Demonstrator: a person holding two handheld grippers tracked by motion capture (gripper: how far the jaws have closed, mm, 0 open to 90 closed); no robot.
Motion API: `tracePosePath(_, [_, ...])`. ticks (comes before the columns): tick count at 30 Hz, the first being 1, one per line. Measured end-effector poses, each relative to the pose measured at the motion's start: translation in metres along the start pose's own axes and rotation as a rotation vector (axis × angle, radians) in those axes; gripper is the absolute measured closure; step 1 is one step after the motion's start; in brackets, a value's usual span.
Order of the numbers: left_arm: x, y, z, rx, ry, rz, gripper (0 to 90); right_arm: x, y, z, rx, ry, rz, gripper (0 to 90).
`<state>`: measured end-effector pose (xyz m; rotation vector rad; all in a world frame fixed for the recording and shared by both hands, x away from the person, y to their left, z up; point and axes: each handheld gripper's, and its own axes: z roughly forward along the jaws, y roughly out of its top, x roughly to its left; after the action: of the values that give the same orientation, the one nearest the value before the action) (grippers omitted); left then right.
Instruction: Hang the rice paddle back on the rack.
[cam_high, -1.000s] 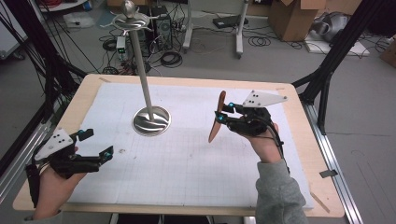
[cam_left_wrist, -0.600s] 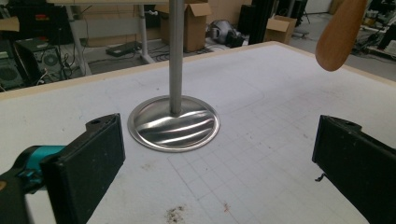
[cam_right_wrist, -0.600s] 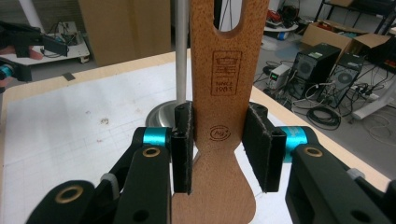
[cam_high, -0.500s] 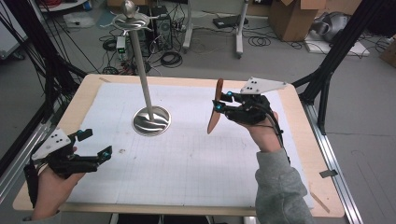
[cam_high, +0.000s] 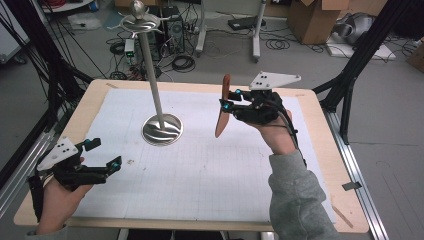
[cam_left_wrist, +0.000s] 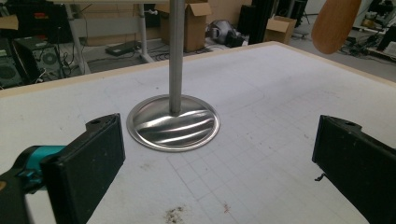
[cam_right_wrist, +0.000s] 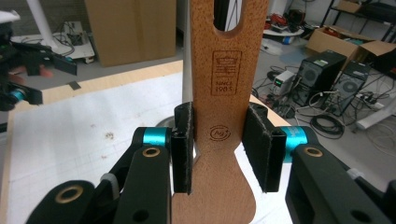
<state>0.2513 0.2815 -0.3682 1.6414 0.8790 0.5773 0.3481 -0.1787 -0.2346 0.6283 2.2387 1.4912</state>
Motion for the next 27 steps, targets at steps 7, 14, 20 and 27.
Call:
tracePosePath(7, [0.002,-0.003,0.002,-0.002,0.002,-0.012,2.9,-0.004,0.015,0.008,-0.003,-0.006,-0.007,64.8])
tracePosePath(14, [0.004,-0.003,0.0,-0.006,0.004,-0.019,2.9,-0.003,0.028,0.012,-0.011,0.0,-0.003,64.8])
tracePosePath(20, [0.004,-0.002,-0.003,-0.015,0.005,-0.019,2.9,-0.003,0.038,0.017,-0.017,0.004,0.002,64.8])
tracePosePath(27, [0.007,-0.002,-0.006,-0.022,0.008,-0.028,2.9,-0.002,0.048,0.03,-0.006,0.012,0.0,64.9])
